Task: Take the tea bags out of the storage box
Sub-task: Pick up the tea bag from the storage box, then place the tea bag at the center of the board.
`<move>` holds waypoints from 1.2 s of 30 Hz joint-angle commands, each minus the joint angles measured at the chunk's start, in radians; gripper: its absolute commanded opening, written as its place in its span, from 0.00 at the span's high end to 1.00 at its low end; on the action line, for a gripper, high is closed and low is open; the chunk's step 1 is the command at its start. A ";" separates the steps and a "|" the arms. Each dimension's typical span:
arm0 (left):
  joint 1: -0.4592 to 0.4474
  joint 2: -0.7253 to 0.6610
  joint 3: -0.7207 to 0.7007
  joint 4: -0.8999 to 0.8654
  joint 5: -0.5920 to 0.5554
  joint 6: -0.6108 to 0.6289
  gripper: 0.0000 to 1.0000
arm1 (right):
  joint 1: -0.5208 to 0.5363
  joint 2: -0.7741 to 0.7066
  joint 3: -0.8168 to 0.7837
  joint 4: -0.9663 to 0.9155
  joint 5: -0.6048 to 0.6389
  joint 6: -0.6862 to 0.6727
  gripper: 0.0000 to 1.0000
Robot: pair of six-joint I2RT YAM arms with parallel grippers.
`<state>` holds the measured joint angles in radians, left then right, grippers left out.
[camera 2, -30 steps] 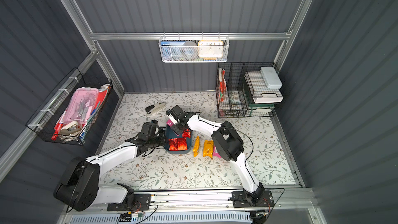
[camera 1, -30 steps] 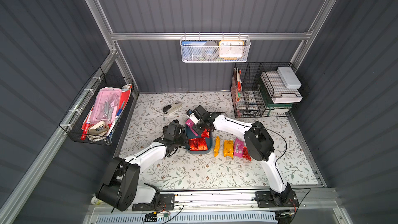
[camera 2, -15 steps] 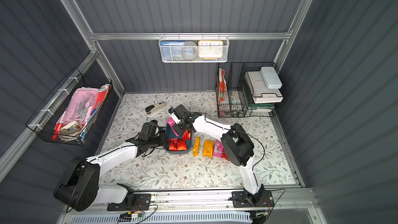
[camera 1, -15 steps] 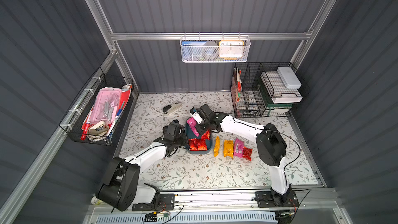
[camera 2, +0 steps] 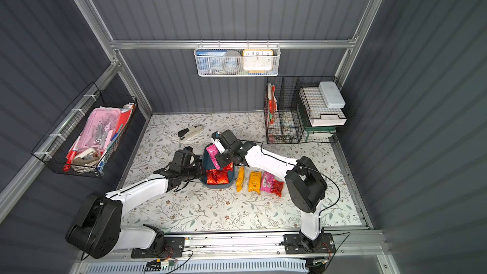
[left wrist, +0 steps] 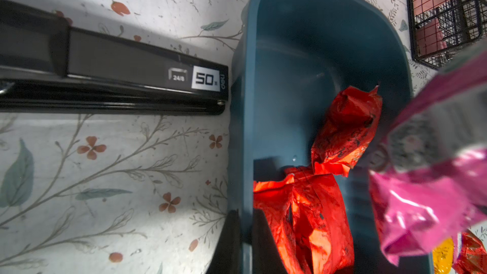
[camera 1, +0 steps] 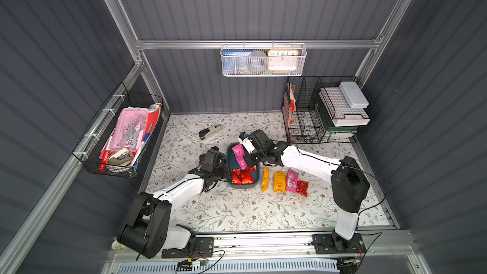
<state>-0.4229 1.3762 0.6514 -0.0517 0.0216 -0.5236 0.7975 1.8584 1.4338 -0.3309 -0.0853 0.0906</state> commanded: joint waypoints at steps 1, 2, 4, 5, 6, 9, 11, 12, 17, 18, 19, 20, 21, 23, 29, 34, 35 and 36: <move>0.001 -0.017 0.009 0.002 -0.003 0.005 1.00 | 0.003 -0.071 -0.061 0.006 0.047 0.082 1.00; 0.001 -0.017 0.010 0.003 -0.003 0.004 0.99 | 0.003 -0.088 -0.077 0.002 0.065 0.099 1.00; 0.001 -0.017 0.009 0.004 -0.002 0.004 1.00 | 0.004 -0.132 -0.113 -0.012 0.113 0.136 1.00; 0.001 -0.017 0.008 0.003 -0.002 0.003 1.00 | 0.002 -0.151 -0.129 -0.027 0.137 0.156 1.00; 0.001 -0.017 0.008 0.005 -0.002 0.002 1.00 | 0.003 -0.170 -0.143 -0.048 0.161 0.174 1.00; 0.001 -0.015 0.010 0.007 0.002 0.002 0.99 | -0.003 -0.212 -0.167 -0.117 0.240 0.222 1.00; 0.001 -0.013 0.011 0.007 0.003 0.004 1.00 | -0.010 -0.232 -0.166 -0.209 0.288 0.256 1.00; 0.001 -0.012 0.010 0.009 0.003 0.004 1.00 | -0.015 -0.237 -0.163 -0.244 0.302 0.271 1.00; 0.001 -0.011 0.011 0.012 0.004 0.003 0.99 | -0.067 -0.270 -0.164 -0.359 0.324 0.362 1.00; 0.001 -0.012 0.010 0.012 0.003 0.002 1.00 | -0.084 -0.274 -0.166 -0.367 0.317 0.389 1.00; 0.001 -0.015 0.007 0.012 0.002 0.000 1.00 | -0.102 -0.278 -0.168 -0.373 0.301 0.421 1.00; 0.001 -0.019 0.004 0.012 0.000 -0.001 1.00 | -0.120 -0.281 -0.169 -0.376 0.287 0.448 1.00; 0.001 -0.023 0.001 0.012 0.000 -0.003 1.00 | -0.134 -0.280 -0.169 -0.376 0.267 0.469 1.00; 0.001 -0.030 -0.004 0.010 -0.003 -0.005 1.00 | -0.150 -0.266 -0.152 -0.380 0.243 0.492 1.00; 0.001 -0.036 -0.008 0.010 -0.002 -0.006 1.00 | -0.161 -0.154 -0.067 -0.439 0.245 0.503 1.00; 0.001 -0.040 -0.008 0.011 0.000 -0.004 1.00 | -0.185 -0.059 -0.009 -0.461 0.214 0.485 1.00; 0.001 -0.040 -0.007 0.012 0.001 -0.004 1.00 | -0.190 -0.045 -0.003 -0.460 0.209 0.479 1.00; 0.001 -0.040 -0.008 0.009 0.001 -0.003 1.00 | -0.197 -0.025 0.008 -0.460 0.200 0.471 1.00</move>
<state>-0.4229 1.3640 0.6510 -0.0513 0.0212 -0.5236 0.6216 1.7969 1.4052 -0.7471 0.1371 0.5671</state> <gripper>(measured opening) 0.102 0.039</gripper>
